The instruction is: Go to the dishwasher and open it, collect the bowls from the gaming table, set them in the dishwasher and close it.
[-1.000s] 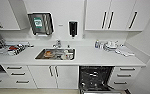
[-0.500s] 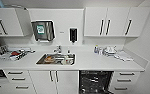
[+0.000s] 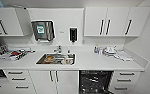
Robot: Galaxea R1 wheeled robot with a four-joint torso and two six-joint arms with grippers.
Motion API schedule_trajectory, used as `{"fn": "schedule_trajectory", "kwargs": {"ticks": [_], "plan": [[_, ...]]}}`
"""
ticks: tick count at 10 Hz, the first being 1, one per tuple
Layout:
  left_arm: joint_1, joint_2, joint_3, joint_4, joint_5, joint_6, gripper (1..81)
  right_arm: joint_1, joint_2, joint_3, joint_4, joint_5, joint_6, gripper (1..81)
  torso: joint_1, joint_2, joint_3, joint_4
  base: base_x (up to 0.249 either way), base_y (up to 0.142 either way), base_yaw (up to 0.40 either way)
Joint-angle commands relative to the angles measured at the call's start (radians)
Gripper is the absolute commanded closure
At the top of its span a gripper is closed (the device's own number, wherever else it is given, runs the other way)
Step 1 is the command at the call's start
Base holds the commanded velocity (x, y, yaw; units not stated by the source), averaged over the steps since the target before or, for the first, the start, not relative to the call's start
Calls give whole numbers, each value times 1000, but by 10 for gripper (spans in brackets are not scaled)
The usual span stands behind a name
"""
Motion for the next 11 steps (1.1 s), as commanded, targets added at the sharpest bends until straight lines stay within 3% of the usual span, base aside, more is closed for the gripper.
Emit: {"fn": "schedule_trajectory", "kwargs": {"ticks": [1, 4, 11], "plan": [[-38, 31, -81, 7, 60, 2, 10, 28, 56, -71, -14, -68, -6, 10, 0, 0, 0, 0, 0, 0, 0], [-38, 65, -150, -2, 52, 0, 10, 27, 76, -94, -14, -68, -6, 10, 0, 0, 0, 0, 0, 0, 0], [-38, 60, -149, 5, 51, 1, 10, 27, 82, -94, -13, -68, -6, 10, 0, 0, 0, 0, 0, 0, 0]]}}
